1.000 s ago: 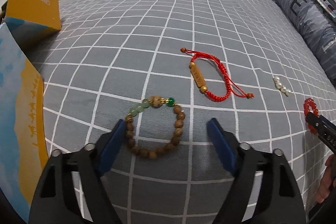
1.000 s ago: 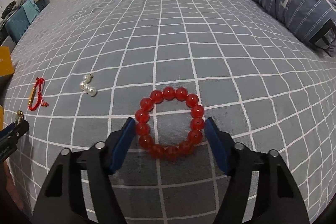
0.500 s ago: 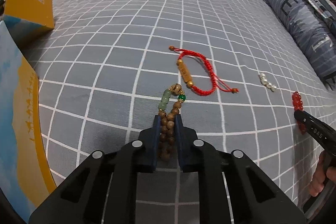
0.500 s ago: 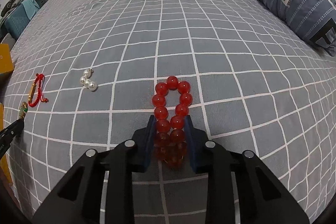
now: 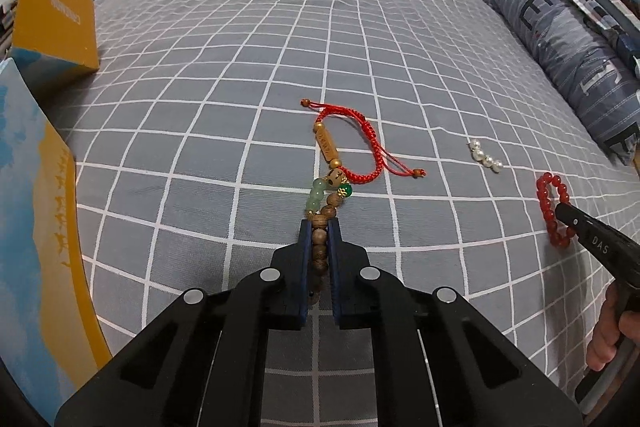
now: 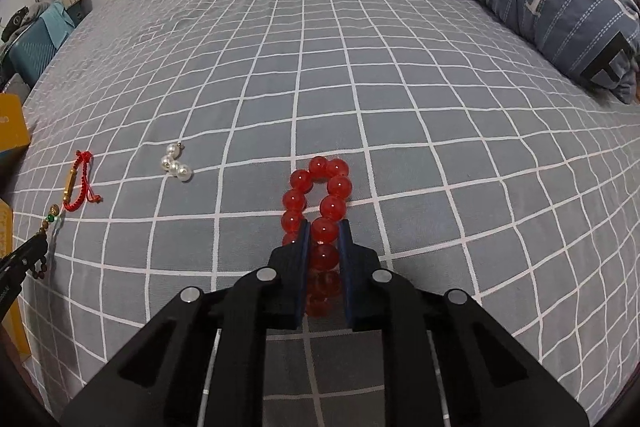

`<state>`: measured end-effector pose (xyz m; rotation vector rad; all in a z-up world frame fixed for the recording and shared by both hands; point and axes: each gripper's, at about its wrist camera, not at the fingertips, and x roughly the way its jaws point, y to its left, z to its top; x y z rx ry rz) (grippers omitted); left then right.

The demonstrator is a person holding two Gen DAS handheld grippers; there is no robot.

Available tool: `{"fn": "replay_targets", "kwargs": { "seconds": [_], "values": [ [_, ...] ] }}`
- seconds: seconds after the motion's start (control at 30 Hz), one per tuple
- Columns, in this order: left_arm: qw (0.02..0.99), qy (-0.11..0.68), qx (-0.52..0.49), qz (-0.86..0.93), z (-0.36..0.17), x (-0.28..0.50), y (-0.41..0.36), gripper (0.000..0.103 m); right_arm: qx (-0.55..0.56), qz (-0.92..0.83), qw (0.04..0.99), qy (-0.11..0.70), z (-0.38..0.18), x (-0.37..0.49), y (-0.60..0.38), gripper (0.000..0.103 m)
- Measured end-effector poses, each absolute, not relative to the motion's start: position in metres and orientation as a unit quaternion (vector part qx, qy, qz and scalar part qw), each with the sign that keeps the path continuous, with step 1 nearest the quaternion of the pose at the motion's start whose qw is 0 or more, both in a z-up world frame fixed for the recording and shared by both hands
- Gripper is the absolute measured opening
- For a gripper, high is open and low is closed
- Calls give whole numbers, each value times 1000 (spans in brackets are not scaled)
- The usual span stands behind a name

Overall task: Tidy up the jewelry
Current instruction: 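Grasp the wooden-jade bead bracelet with left tool while right tool grasps red bead bracelet, then lift and carry both held bracelets over the white box with both tools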

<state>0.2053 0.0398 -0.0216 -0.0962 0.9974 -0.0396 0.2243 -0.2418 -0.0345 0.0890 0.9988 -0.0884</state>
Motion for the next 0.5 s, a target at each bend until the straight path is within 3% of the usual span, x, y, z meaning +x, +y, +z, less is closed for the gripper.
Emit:
{"fn": "replay_targets", "kwargs": {
  "seconds": [0.5],
  "values": [
    [888, 458, -39, -22, -3, 189, 39, 7, 35, -22, 897, 439, -13, 204, -229, 13]
  ]
}}
